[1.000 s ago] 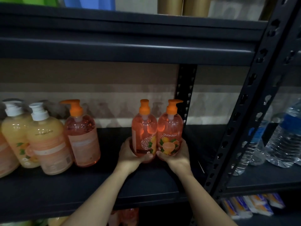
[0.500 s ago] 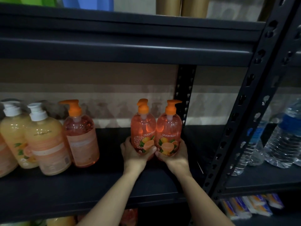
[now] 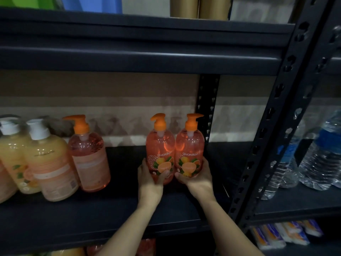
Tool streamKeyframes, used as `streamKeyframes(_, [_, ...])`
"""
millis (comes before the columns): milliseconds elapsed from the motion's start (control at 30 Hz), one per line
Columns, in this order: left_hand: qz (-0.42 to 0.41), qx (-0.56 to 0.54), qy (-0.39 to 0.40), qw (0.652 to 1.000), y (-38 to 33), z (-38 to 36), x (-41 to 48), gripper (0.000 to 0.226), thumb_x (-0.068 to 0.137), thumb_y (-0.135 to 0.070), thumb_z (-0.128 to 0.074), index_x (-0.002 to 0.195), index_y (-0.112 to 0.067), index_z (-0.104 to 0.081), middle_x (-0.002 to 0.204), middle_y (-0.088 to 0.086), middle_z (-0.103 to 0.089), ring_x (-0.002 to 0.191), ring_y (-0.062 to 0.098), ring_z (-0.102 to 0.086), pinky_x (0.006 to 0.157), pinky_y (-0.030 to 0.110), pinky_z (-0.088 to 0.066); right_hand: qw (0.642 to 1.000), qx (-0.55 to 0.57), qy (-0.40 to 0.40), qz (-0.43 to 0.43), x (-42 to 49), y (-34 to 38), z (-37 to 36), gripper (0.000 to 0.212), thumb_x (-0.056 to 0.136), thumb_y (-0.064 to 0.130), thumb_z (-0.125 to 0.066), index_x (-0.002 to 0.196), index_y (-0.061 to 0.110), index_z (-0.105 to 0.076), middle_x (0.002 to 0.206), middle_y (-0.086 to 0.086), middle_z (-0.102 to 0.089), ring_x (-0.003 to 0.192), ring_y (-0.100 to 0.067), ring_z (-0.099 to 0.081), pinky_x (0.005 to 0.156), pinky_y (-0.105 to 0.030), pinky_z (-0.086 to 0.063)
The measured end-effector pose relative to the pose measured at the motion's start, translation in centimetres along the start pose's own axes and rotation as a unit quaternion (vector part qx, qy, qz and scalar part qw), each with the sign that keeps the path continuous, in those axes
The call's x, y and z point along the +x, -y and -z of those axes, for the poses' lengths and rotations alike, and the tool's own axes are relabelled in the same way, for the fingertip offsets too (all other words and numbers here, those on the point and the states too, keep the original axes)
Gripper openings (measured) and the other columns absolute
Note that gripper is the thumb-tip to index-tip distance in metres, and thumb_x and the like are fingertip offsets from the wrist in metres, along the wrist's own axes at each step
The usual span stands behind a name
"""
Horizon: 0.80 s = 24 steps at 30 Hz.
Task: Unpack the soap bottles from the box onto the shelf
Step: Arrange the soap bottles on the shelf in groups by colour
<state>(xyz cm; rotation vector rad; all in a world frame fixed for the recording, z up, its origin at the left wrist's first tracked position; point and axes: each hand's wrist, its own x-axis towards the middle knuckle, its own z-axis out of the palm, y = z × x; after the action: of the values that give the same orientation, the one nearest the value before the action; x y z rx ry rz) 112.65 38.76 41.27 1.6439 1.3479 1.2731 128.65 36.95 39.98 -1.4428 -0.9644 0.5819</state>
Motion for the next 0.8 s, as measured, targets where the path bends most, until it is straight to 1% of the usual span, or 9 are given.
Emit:
streamKeyframes(67, [-0.007,-0.011,0.01,1.0,-0.1,0.1,-0.3,0.087,0.08,-0.06,-0.068,0.146,-0.013,-0.038,0.137,0.008,-0.04,0.124,0.017,-0.044,0.096,0.023,-0.031,1.0,0.0,0.006,-0.009,0.0,0.1,0.2,0.1,0.055,0.016,-0.096,0.138,0.027,-0.041,0.12,0.006,-0.061,0.105,-0.008,-0.061,0.088,-0.021,-0.049])
streamKeyframes(133, [-0.01,-0.024,0.015,1.0,-0.1,0.2,-0.3,0.11,0.06,-0.087,-0.056,0.144,-0.017,-0.039,0.131,-0.002,-0.038,0.12,0.008,-0.039,0.097,0.024,-0.032,1.0,-0.002,0.014,-0.013,-0.1,0.3,0.3,0.1,0.057,0.015,-0.095,0.14,0.025,-0.04,0.12,0.006,-0.06,0.104,-0.008,-0.059,0.084,-0.016,-0.046])
streamKeyframes(167, [-0.005,-0.023,0.016,1.0,0.0,0.1,-0.1,0.115,0.054,-0.09,-0.057,0.143,-0.02,-0.04,0.13,-0.006,-0.037,0.121,0.007,-0.04,0.098,0.026,-0.035,1.0,-0.004,0.016,-0.013,-0.1,0.4,0.4,0.099,0.058,0.014,-0.094,0.14,0.025,-0.04,0.12,0.006,-0.06,0.104,-0.007,-0.059,0.083,-0.014,-0.045])
streamKeyframes(267, [-0.002,-0.02,0.023,1.0,0.9,-0.4,0.7,0.104,0.049,-0.068,-0.086,0.135,-0.027,-0.046,0.13,-0.001,-0.053,0.12,0.016,-0.055,0.096,0.039,-0.053,1.0,-0.011,0.026,-0.008,-0.2,0.5,0.6,0.099,0.059,0.014,-0.094,0.14,0.026,-0.039,0.119,0.007,-0.059,0.108,-0.009,-0.059,0.082,-0.012,-0.044])
streamKeyframes(367, [-0.005,0.002,0.018,1.0,1.5,-0.8,0.9,0.101,0.055,-0.043,-0.093,0.14,-0.024,-0.041,0.129,0.001,-0.052,0.121,0.018,-0.052,0.101,0.044,-0.049,0.999,-0.025,0.02,-0.008,-0.2,0.6,0.5,0.104,0.054,0.021,-0.096,0.14,0.027,-0.039,0.124,0.007,-0.054,0.117,-0.013,-0.056,0.093,-0.024,-0.047])
streamKeyframes(500, [-0.012,-0.002,0.02,1.0,2.0,-0.9,1.3,0.088,0.059,-0.044,-0.087,0.135,-0.033,-0.043,0.126,-0.008,-0.056,0.118,0.012,-0.055,0.098,0.039,-0.051,0.997,-0.074,-0.009,0.012,-0.4,0.9,0.6,0.103,0.053,0.032,-0.096,0.141,0.028,-0.042,0.134,0.001,-0.039,0.122,-0.015,-0.045,0.106,-0.035,-0.042])
streamKeyframes(600, [0.007,-0.019,0.023,1.0,1.9,-1.0,1.4,0.077,0.067,-0.03,-0.087,0.13,-0.039,-0.043,0.118,-0.017,-0.058,0.11,0.006,-0.059,0.087,0.023,-0.051,0.996,-0.083,-0.014,0.015,-0.5,0.9,0.8,0.099,0.057,0.03,-0.094,0.141,0.027,-0.043,0.135,-0.001,-0.041,0.118,-0.012,-0.043,0.102,-0.028,-0.039])
streamKeyframes(700, [0.009,-0.022,0.028,0.999,1.6,-0.8,1.1,0.074,0.07,-0.025,-0.086,0.13,-0.036,-0.045,0.11,-0.023,-0.057,0.104,0.004,-0.059,0.076,0.01,-0.043,0.996,-0.081,-0.019,0.015,-0.4,1.0,0.7,0.1,0.056,0.028,-0.094,0.142,0.027,-0.043,0.134,-0.001,-0.042,0.117,-0.01,-0.042,0.101,-0.027,-0.038])
streamKeyframes(800, [0.009,-0.033,0.031,0.999,1.5,-0.6,1.1,0.075,0.066,-0.022,-0.089,0.128,-0.033,-0.048,0.114,-0.02,-0.059,0.105,0.003,-0.058,0.076,0.009,-0.042,0.997,-0.076,-0.019,0.012,-0.4,1.0,0.5,0.104,0.055,0.029,-0.094,0.144,0.025,-0.04,0.134,0.0,-0.044,0.117,-0.01,-0.045,0.099,-0.026,-0.04])
